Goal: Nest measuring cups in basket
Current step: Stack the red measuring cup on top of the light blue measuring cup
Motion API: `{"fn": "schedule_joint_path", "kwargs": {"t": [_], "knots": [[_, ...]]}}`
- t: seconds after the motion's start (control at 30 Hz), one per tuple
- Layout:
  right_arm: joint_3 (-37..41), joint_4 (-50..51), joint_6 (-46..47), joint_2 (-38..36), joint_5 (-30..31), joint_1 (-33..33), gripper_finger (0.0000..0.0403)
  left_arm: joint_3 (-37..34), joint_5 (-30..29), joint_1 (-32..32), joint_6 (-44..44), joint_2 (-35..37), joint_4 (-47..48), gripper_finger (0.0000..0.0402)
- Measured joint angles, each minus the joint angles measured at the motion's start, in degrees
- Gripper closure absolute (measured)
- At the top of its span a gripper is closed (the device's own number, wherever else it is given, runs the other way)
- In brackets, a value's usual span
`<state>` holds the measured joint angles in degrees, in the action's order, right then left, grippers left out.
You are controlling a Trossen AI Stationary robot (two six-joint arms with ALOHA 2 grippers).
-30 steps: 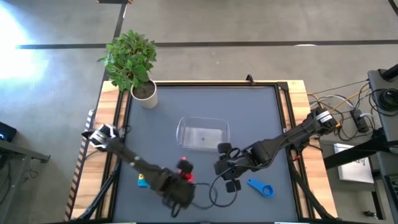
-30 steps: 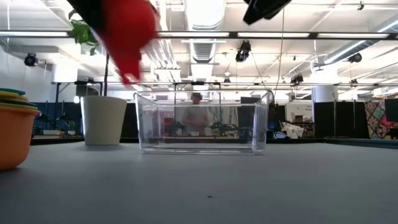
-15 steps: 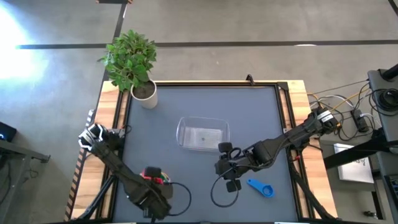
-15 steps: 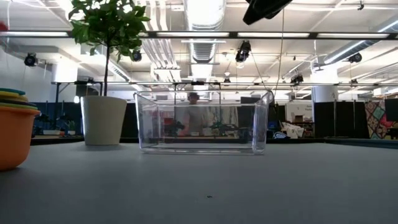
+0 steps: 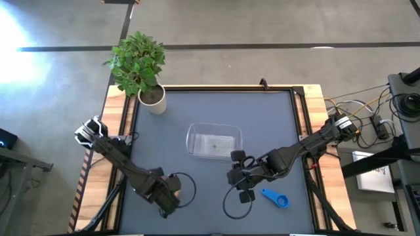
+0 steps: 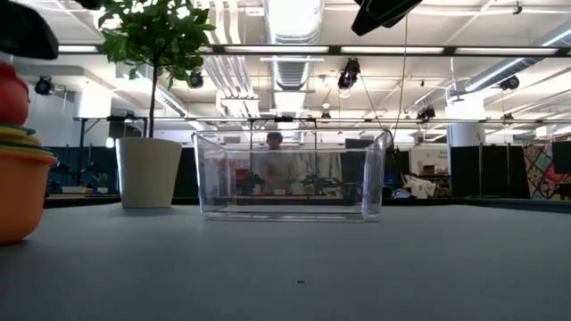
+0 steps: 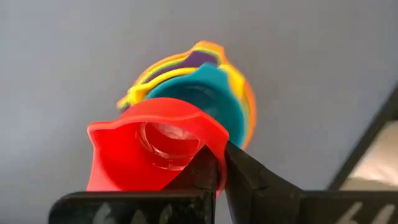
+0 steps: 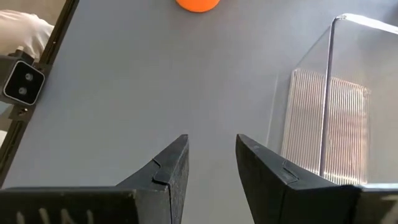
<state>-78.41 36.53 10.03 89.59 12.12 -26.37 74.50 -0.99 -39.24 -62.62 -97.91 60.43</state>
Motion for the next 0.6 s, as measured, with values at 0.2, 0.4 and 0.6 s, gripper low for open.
{"fn": "schedule_joint_path", "kwargs": {"t": [0.2,0.4,0.6], "knots": [[0.0,0.0,-0.1,0.0,0.0,0.0,0.0282,-5.9,3.3,1.8,-3.9,2.9,-6.1,0.0401],[0.0,0.5,-0.8,0.0,0.0,0.0,0.0282,-5.6,3.8,2.1,-2.8,2.6,-6.1,0.037],[0.0,1.3,-0.7,-0.4,0.0,0.0,0.0282,-0.6,2.7,2.2,0.0,2.5,-5.3,0.0298]]}}
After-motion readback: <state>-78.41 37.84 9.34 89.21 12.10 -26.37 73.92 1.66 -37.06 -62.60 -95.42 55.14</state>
